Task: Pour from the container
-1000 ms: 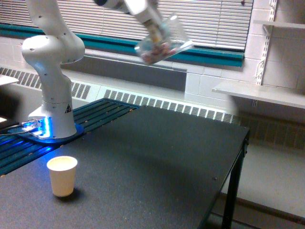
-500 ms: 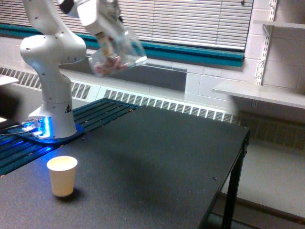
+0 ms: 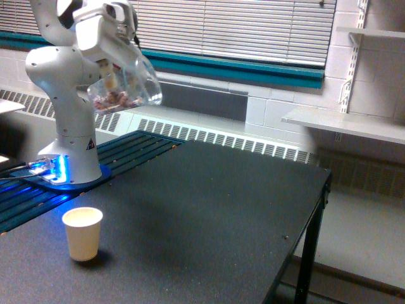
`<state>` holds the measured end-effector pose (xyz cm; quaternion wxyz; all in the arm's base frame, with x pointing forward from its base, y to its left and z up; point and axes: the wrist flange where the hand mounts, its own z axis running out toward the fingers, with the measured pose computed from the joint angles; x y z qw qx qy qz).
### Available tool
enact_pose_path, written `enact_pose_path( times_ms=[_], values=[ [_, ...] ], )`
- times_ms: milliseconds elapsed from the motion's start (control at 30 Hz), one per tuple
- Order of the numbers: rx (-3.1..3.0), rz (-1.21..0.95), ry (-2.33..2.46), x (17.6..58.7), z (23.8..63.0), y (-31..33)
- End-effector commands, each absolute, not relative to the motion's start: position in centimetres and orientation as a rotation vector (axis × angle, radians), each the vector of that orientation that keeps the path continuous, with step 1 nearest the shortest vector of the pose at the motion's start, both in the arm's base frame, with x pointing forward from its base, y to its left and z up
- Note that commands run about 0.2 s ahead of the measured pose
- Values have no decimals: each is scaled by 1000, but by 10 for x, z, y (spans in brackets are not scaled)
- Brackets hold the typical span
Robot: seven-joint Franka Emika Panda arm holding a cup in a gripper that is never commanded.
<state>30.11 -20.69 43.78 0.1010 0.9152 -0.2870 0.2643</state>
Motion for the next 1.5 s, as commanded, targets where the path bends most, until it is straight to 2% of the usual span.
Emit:
enact_pose_path(
  times_ms=[33,767,1500],
  values=[
    [2679,742,-827,282,431,-214],
    [2638,604,-837,237,396,-225],
    [2600,545,-757,244,379,-254]
  ],
)
